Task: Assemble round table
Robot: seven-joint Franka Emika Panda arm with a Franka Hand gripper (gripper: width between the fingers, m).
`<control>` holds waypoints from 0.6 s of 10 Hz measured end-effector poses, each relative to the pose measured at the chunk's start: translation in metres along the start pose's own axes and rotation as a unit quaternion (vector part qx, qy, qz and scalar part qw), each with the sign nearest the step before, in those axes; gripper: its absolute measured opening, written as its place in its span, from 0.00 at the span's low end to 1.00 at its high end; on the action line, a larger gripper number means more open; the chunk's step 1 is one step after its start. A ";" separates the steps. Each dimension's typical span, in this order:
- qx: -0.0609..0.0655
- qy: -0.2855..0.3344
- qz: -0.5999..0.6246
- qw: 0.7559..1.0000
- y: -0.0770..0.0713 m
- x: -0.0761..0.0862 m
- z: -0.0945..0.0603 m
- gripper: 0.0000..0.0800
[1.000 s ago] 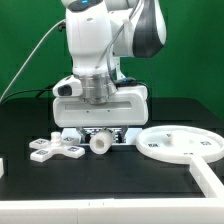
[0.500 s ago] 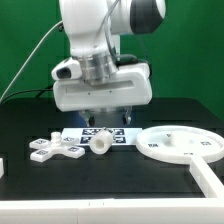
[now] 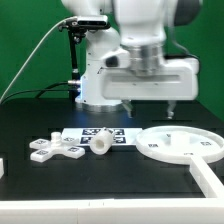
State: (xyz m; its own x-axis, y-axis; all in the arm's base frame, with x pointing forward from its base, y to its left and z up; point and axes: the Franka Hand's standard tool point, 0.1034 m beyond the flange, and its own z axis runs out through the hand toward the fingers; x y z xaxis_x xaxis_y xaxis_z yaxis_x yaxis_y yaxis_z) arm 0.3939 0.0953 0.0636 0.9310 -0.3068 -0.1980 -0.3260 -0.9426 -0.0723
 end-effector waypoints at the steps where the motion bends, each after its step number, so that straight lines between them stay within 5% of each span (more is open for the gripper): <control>1: -0.001 0.004 0.013 1.000 -0.001 0.001 0.002 0.81; 4: -0.003 0.004 0.014 1.000 -0.004 0.000 0.001 0.81; 6: -0.029 0.026 -0.024 0.999 -0.036 -0.001 -0.004 0.81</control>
Offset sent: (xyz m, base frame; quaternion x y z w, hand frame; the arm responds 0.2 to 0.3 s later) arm 0.0000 0.0000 0.0000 0.0000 0.0000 0.0000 1.0000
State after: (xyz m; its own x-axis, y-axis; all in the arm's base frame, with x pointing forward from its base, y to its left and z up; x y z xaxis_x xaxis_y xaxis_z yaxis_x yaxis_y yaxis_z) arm 0.4049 0.1288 0.0705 0.9533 -0.2653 -0.1445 -0.2713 -0.9622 -0.0229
